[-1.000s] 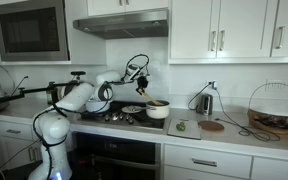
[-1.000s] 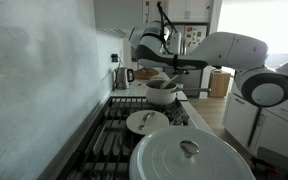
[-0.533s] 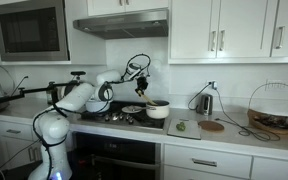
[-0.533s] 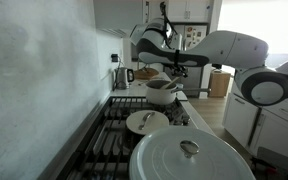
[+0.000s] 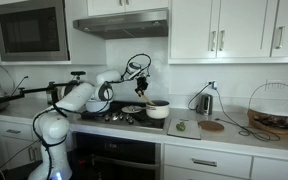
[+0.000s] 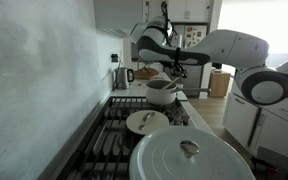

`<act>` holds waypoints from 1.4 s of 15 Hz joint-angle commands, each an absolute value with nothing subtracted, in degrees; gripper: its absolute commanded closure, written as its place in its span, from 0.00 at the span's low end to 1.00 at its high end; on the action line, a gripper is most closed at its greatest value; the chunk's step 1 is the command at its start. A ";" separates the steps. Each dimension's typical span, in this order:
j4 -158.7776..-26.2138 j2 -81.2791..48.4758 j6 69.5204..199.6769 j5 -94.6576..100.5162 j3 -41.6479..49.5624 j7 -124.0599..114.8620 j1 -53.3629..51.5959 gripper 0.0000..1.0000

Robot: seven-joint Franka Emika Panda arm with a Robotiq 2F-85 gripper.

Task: Remove the wooden spatula from the chopping board and use it to stir the contents in the pot on the right side of the stove, return the wooden spatula to the chopping board

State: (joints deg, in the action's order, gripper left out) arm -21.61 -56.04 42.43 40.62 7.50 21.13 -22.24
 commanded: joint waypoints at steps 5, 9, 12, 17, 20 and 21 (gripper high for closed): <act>-22.05 -53.90 44.15 39.29 8.05 20.13 -22.48 0.93; -22.29 -53.40 44.54 39.88 8.37 20.24 -22.90 0.93; -22.35 -53.19 44.68 40.26 8.69 20.04 -23.13 0.93; -22.45 -53.20 44.92 42.07 10.10 19.89 -24.17 0.93; -22.44 -53.15 45.37 43.05 10.33 19.88 -24.64 0.93; -22.44 -53.13 45.46 43.31 10.40 19.87 -24.77 0.93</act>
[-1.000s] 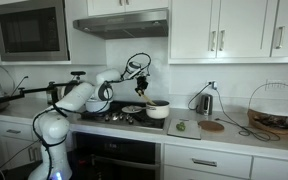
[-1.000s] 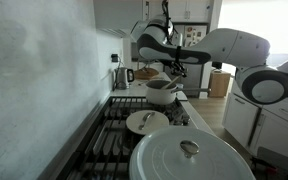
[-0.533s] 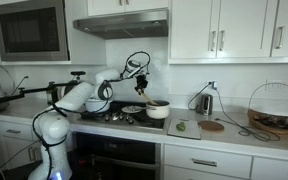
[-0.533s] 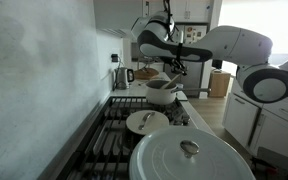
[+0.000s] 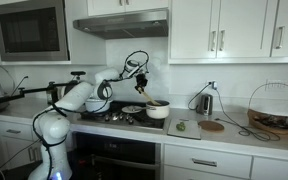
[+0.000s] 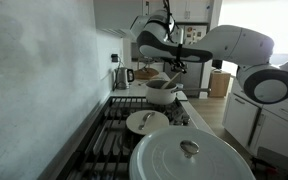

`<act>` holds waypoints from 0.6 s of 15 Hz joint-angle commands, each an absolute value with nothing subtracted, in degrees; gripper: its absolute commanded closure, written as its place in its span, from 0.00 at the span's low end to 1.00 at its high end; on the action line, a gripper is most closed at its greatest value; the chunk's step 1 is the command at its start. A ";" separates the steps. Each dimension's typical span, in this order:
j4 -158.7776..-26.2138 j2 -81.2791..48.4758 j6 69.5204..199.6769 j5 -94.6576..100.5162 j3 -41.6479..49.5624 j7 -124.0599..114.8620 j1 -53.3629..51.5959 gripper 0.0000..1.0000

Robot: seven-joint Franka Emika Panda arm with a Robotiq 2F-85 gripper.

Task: Remove the wooden spatula from the chopping board and use it to stir the contents in the pot on the right side of the stove, return the wooden spatula to the chopping board

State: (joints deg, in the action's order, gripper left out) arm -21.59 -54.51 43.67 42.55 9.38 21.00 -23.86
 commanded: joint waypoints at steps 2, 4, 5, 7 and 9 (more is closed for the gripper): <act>-22.40 -53.05 45.71 43.72 10.64 19.90 -25.05 0.93; -22.38 -52.84 45.92 44.54 10.75 19.88 -25.39 0.93; -22.35 -52.72 45.99 44.73 10.72 19.83 -25.48 0.93; -22.33 -52.38 46.20 45.32 10.74 19.75 -25.71 0.93; -22.32 -52.01 46.48 45.68 10.66 19.64 -25.91 0.93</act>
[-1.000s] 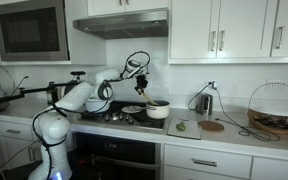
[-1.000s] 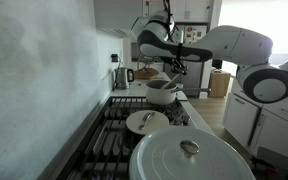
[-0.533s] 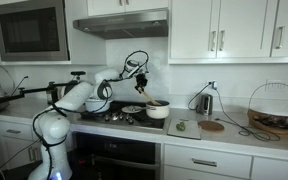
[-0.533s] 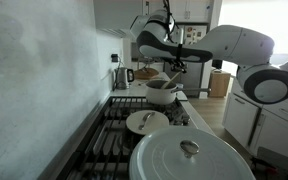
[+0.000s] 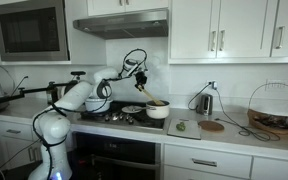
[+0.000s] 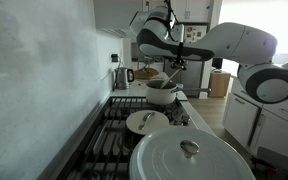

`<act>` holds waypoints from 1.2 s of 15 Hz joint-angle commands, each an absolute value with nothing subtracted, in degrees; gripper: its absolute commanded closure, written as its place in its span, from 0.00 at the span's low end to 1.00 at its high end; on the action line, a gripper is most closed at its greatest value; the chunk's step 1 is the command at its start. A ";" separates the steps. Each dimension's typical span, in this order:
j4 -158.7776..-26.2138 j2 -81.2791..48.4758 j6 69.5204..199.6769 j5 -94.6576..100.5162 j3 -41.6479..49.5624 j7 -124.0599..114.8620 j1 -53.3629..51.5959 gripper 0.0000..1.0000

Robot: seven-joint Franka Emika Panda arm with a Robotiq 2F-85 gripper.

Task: Remove the wooden spatula from the chopping board and use it to stir the contents in the pot on the right side of the stove, return the wooden spatula to the chopping board

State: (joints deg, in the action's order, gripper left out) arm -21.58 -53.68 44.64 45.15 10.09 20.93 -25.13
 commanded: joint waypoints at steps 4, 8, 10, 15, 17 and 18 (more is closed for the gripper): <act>-22.35 -51.37 47.31 46.49 10.53 19.29 -26.26 0.93; -22.10 -51.07 49.02 46.65 10.62 18.05 -26.53 0.93; -21.93 -50.96 49.96 46.57 10.66 17.25 -26.52 0.93; -21.98 -50.55 51.33 46.53 10.75 16.27 -26.51 0.93; -22.05 -50.26 51.90 46.46 10.75 16.11 -26.52 0.93; -22.11 -50.12 52.08 46.40 10.73 16.06 -26.51 0.93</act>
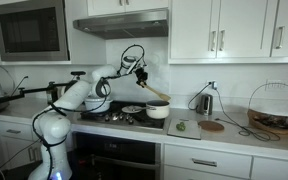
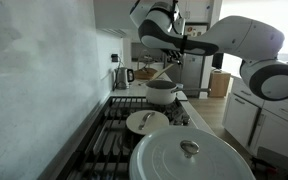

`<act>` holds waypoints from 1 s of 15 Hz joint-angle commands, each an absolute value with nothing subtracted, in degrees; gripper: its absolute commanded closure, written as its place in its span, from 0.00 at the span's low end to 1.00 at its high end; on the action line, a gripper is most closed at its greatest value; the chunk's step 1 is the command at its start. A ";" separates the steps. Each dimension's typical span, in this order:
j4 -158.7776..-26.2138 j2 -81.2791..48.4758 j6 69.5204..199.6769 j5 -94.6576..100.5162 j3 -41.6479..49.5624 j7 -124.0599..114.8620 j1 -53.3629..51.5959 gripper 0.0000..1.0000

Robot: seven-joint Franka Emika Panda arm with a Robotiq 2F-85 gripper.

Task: Remove the wooden spatula from the chopping board and use it to stir the contents in the pot on the right side of the stove, return the wooden spatula to the chopping board

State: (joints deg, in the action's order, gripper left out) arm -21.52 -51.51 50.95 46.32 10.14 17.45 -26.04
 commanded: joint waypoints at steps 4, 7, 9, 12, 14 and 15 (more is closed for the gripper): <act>-22.05 -49.30 52.75 45.96 10.49 16.16 -26.02 0.93; -22.01 -48.38 53.26 45.68 10.33 16.32 -25.43 0.93; -22.09 -47.64 53.60 45.18 10.06 16.61 -24.64 0.93; -22.01 -46.56 54.51 44.07 9.68 16.95 -22.96 0.93; -22.05 -45.93 55.04 43.50 9.52 17.16 -21.86 0.93; -22.01 -45.65 55.18 43.00 9.41 17.13 -21.24 0.93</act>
